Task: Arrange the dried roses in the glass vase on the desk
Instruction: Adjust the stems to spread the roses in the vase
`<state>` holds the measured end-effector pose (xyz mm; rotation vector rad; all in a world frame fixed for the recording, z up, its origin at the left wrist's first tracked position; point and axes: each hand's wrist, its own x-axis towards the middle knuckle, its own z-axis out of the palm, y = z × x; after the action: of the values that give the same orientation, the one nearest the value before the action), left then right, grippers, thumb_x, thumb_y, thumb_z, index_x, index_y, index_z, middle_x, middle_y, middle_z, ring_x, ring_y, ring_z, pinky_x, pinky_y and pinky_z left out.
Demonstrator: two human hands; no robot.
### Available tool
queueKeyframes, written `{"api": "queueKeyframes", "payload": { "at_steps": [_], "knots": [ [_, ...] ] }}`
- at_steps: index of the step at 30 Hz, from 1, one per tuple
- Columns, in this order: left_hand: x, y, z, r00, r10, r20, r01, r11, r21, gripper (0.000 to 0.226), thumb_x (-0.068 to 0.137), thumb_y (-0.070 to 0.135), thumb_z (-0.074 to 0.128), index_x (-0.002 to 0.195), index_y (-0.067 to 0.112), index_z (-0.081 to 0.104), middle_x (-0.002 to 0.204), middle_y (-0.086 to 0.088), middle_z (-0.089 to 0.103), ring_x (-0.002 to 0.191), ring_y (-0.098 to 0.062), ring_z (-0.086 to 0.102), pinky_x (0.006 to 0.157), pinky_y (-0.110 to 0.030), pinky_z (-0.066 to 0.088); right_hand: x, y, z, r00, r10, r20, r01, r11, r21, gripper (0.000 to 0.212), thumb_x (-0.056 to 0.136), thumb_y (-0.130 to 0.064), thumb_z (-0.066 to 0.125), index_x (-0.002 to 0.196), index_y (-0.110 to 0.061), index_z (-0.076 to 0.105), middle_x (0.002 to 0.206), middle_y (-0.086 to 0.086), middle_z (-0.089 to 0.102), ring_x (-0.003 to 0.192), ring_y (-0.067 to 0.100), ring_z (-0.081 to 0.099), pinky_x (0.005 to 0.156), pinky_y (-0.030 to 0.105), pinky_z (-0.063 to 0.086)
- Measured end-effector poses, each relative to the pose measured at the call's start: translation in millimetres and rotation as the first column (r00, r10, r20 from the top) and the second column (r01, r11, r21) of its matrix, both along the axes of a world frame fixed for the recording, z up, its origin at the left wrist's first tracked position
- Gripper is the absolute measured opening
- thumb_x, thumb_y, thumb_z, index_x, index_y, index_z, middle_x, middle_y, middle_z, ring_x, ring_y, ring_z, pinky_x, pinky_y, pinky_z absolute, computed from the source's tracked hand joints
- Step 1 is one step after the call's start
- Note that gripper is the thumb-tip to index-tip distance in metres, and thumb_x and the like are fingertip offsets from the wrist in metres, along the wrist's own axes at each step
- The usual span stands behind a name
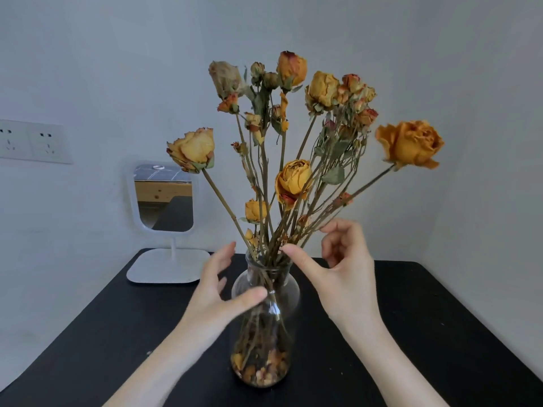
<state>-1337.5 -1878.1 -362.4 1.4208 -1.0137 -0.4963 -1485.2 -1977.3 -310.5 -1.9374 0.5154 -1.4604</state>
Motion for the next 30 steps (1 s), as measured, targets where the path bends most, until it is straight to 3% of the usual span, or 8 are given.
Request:
{"api": "queueKeyframes", "payload": {
  "at_steps": [5, 7, 9, 14, 17, 22, 30],
  "knots": [
    [-6.7, -4.5, 34.8, 0.997, 0.049, -0.065, -0.057, 0.989, -0.135, 0.068, 0.056, 0.046, 0.074, 0.119, 0.036, 0.051, 0.127, 0.019, 0.051, 0.122, 0.005, 0.041, 0.109, -0.029, 0.030, 0.5, 6.7, 2.5, 0.995, -0.011, 0.101, 0.016, 0.998, -0.053, 0.022, 0.070, -0.041, 0.069, 0.078, -0.026, 0.055, 0.054, -0.006, 0.045, 0.052, 0.003, 0.045, 0.053, 0.009, 0.039],
    [-9.3, -5.3, 40.7, 0.997, 0.044, -0.058, -0.051, 0.990, -0.128, 0.068, 0.057, 0.049, 0.081, 0.117, 0.032, 0.054, 0.124, 0.016, 0.054, 0.121, 0.003, 0.043, 0.110, -0.033, 0.031, 1.0, 6.3, 3.1, 0.996, 0.015, 0.093, -0.008, 0.997, -0.077, 0.011, 0.077, -0.028, 0.070, 0.075, -0.020, 0.062, 0.054, -0.004, 0.050, 0.053, 0.004, 0.047, 0.053, 0.010, 0.039],
    [-10.2, -6.3, 41.7, 0.998, 0.038, -0.056, -0.044, 0.992, -0.114, 0.071, 0.053, 0.052, 0.074, 0.117, 0.030, 0.054, 0.123, 0.013, 0.056, 0.120, 0.002, 0.044, 0.109, -0.032, 0.031, 1.0, 5.3, 4.6, 0.997, 0.021, 0.068, -0.015, 0.996, -0.085, 0.008, 0.080, -0.021, 0.069, 0.074, -0.018, 0.064, 0.057, -0.005, 0.054, 0.056, 0.004, 0.049, 0.054, 0.010, 0.040],
    [-8.7, -9.4, 41.3, 0.998, 0.029, -0.058, -0.035, 0.995, -0.098, 0.057, 0.054, 0.050, 0.066, 0.108, 0.032, 0.057, 0.116, 0.016, 0.058, 0.115, 0.005, 0.046, 0.087, -0.011, 0.034, 3.2, 2.8, 7.9, 0.997, -0.017, 0.075, 0.018, 1.000, -0.016, 0.010, 0.078, -0.027, 0.070, 0.077, -0.020, 0.063, 0.060, -0.003, 0.057, 0.059, 0.007, 0.053, 0.056, 0.015, 0.045],
    [-6.8, -11.0, 43.4, 0.997, 0.022, -0.068, -0.028, 0.995, -0.094, 0.057, 0.055, 0.052, 0.066, 0.108, 0.032, 0.058, 0.117, 0.017, 0.059, 0.116, 0.002, 0.048, 0.079, -0.009, 0.034, 4.5, 1.1, 9.2, 0.996, -0.055, 0.066, 0.056, 0.998, -0.007, 0.008, 0.080, -0.025, 0.069, 0.080, -0.020, 0.062, 0.059, -0.006, 0.057, 0.059, 0.006, 0.055, 0.057, 0.013, 0.046],
    [-2.9, -14.3, 45.9, 0.998, -0.010, -0.056, 0.006, 0.997, -0.079, 0.061, 0.064, 0.052, 0.075, 0.116, 0.026, 0.059, 0.123, 0.008, 0.061, 0.122, -0.010, 0.049, 0.100, -0.027, 0.038, 5.3, 0.3, 14.2, 0.997, -0.053, 0.056, 0.053, 0.999, -0.006, 0.013, 0.082, -0.023, 0.067, 0.074, -0.029, 0.059, 0.061, -0.009, 0.058, 0.062, 0.003, 0.056, 0.058, 0.010, 0.046],
    [-2.2, -16.6, 44.4, 0.998, -0.035, -0.044, 0.030, 0.995, -0.095, 0.059, 0.061, 0.047, 0.072, 0.115, 0.030, 0.058, 0.118, 0.012, 0.064, 0.119, -0.007, 0.052, 0.103, -0.032, 0.039, 1.8, -3.6, 13.4, 1.000, -0.012, -0.012, 0.012, 0.999, 0.044, 0.014, 0.082, -0.027, 0.066, 0.069, -0.025, 0.061, 0.061, -0.009, 0.061, 0.064, 0.006, 0.060, 0.059, 0.012, 0.048]
  ]
}}
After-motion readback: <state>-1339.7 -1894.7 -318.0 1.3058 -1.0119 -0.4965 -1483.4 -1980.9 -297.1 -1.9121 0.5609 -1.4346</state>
